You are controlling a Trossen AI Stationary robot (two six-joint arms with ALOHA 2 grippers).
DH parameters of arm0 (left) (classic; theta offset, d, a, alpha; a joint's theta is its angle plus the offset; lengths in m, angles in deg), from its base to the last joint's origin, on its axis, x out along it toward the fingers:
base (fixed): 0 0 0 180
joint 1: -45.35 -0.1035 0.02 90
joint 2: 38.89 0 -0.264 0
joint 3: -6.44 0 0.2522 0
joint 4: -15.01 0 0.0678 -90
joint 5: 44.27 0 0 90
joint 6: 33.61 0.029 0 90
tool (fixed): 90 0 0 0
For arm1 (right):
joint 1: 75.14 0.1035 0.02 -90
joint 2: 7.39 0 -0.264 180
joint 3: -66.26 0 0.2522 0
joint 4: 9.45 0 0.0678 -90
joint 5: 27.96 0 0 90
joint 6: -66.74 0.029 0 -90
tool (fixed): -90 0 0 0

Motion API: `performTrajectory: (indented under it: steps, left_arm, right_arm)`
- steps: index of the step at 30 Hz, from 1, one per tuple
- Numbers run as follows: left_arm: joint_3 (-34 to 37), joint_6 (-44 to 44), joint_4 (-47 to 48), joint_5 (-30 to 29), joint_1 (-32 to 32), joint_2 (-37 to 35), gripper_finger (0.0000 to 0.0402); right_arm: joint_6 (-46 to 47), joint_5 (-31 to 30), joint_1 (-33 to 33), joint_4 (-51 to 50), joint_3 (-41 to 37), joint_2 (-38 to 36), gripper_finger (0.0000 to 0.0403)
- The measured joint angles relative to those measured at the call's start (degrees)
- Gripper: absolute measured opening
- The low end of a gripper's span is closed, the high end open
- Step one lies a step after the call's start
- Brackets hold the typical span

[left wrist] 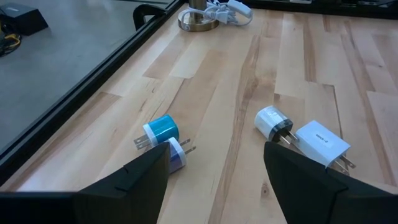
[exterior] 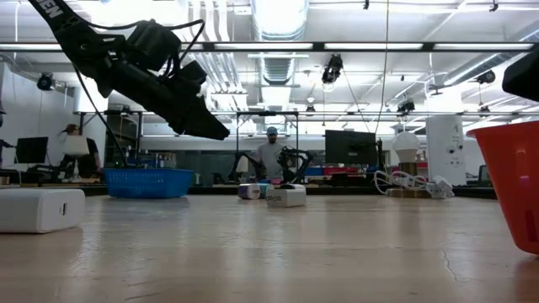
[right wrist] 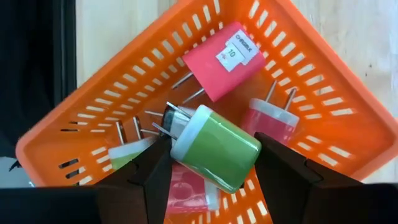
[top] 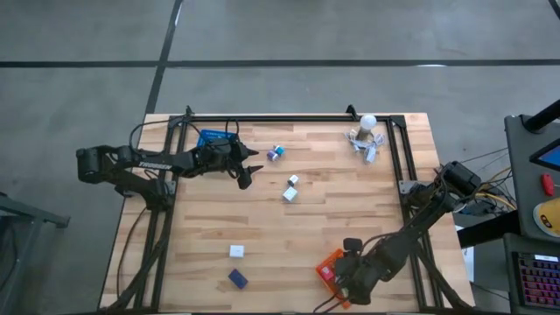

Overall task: Pick & Place Office items
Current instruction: Put the green charger adapter into the orange bin, then put the top white charger adapter into the orange bin

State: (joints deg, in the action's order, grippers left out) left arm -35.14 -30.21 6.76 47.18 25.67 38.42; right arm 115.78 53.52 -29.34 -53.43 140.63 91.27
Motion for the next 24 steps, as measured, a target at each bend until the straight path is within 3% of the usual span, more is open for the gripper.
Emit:
performTrajectory:
  steps: [5, 10, 13, 19, 24]
  left_arm:
    - [0.0, 0.0, 0.01, 0.01, 0.0, 0.0, 0.0259]
    - [0.0, 0.02, 0.02, 0.01, 0.0, 0.0, 0.0259]
    - [0.0, 0.02, 0.02, 0.01, 0.0, 0.0, 0.0259]
    - [0.0, 0.06, 0.02, 0.01, 0.0, 0.0, 0.0259]
    - [0.0, 0.17, 0.01, 0.01, 0.0, 0.0, 0.0259]
  right_arm:
    - [0.34, -0.09, 0.0, 1.3, -0.53, 0.0, 0.019]
    - [2.06, -0.38, -0.11, 1.7, -0.18, 0.0, 0.0275]
    - [3.21, -0.41, -0.11, 1.86, 0.8, 0.0, 0.0306]
    - [2.27, -1.14, -0.11, 1.31, 3.56, 0.02, 0.0311]
    - [-5.18, -10.49, -0.14, -0.8, 5.69, 0.02, 0.0298]
